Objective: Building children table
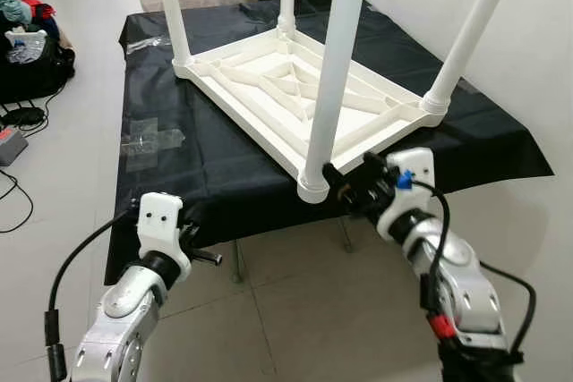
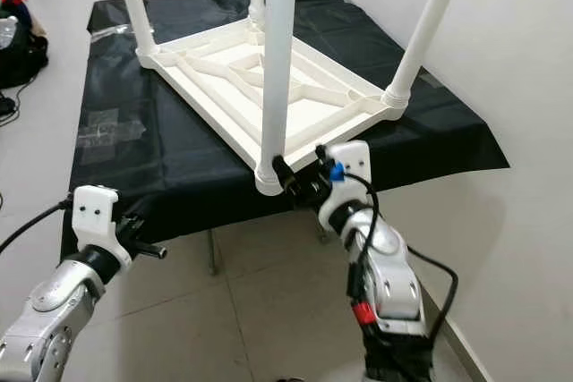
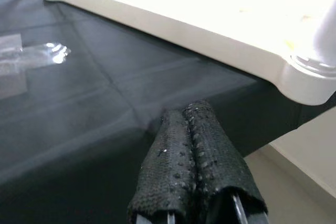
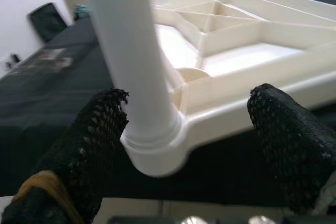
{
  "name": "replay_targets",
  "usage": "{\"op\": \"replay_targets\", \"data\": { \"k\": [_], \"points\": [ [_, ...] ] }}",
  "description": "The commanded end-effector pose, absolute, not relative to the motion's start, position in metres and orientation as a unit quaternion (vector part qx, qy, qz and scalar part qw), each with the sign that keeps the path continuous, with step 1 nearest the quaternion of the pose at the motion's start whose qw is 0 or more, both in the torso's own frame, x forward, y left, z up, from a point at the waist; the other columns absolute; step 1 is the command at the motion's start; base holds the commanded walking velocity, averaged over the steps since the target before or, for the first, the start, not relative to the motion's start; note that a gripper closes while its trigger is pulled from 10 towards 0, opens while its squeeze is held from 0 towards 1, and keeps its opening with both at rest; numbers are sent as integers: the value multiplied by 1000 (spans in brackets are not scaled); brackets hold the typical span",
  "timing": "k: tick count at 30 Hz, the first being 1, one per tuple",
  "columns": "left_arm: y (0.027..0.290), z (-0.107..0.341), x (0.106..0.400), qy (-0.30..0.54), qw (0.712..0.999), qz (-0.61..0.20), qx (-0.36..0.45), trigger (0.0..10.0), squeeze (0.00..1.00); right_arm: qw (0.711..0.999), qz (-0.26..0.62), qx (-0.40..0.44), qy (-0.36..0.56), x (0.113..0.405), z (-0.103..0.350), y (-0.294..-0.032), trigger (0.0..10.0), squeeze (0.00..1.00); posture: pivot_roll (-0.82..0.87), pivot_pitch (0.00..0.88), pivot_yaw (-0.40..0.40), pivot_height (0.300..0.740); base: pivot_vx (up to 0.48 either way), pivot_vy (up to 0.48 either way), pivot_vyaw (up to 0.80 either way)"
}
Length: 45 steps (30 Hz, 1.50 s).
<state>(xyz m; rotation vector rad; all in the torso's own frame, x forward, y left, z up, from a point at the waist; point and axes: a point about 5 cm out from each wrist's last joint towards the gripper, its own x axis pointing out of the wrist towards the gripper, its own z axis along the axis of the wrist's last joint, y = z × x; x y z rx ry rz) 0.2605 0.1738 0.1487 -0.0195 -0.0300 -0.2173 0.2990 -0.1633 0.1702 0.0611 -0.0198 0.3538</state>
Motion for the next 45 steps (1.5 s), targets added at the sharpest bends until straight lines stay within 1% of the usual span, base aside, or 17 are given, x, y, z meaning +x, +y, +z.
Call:
{"op": "replay_targets", "data": {
  "k": [1,3,9,11,13,18,20,24,27,28,32,33,36,39,42,44,45],
  "points": [
    [175,146,259,-11,994,-112,-9,10000,0,985,169,33,-10,297,168,-166,10000,0,-95,89,-27,740,0,0,0],
    [175,147,258,-13,993,-115,-13,10000,0,985,167,54,5,292,163,-169,10000,0,-97,88,-25,740,0,0,-400],
    [171,147,257,-17,992,-127,-17,10000,0,985,163,48,18,284,155,-168,10000,0,-102,82,-21,740,280,0,-133],
    [170,147,257,-18,991,-130,-18,10000,0,983,175,47,13,282,155,-167,10000,0,-100,79,-24,740,343,0,0],
    [167,148,257,-21,991,-134,-20,10000,0,982,170,82,-6,281,160,-171,10000,0,-97,78,-24,740,343,0,400],
    [167,148,257,-22,990,-135,-20,10000,0,983,166,78,-2,281,160,-172,10000,0,-97,78,-24,740,345,0,0],
    [167,148,257,-23,990,-136,-21,10000,0,980,181,76,-6,281,163,-173,10000,0,-98,76,-24,740,356,0,0],
    [165,148,256,-23,989,-144,-24,10000,0,966,256,44,4,272,165,-176,10000,0,-101,71,-17,740,365,0,0],
    [163,147,256,-22,988,-149,-24,10000,0,953,302,18,15,264,167,-192,10000,0,-104,73,-13,740,366,0,0],
    [163,147,256,-22,988,-149,-24,10000,0,953,302,18,15,264,167,-192,10000,0,-104,73,-13,740,364,0,0],
    [161,147,256,-21,988,-154,-20,10000,0,927,374,-6,27,253,179,-214,10000,0,-103,77,-8,740,271,0,0],
    [161,147,256,-21,988,-154,-20,10000,0,927,374,-6,27,253,179,-214,10000,0,-103,77,-8,740,0,0,0],
    [158,146,252,-16,985,-168,-28,10000,0,909,412,-25,49,244,187,-233,10000,0,-98,83,-9,740,0,0,0],
    [155,146,248,-16,982,-186,-32,10000,0,904,421,-39,59,243,193,-243,10000,0,-97,85,-8,740,0,0,0],
    [151,146,244,-15,978,-206,-32,10000,0,900,428,-51,59,244,198,-246,10000,0,-98,92,-7,740,0,0,0],
    [146,146,240,-15,973,-230,-27,10000,0,885,458,-54,58,245,201,-236,10000,0,-100,97,-4,740,0,0,0],
    [143,146,237,-14,969,-245,-27,10000,0,870,488,-50,56,244,202,-223,10000,0,-102,100,-1,740,0,0,0]
  ]
}}
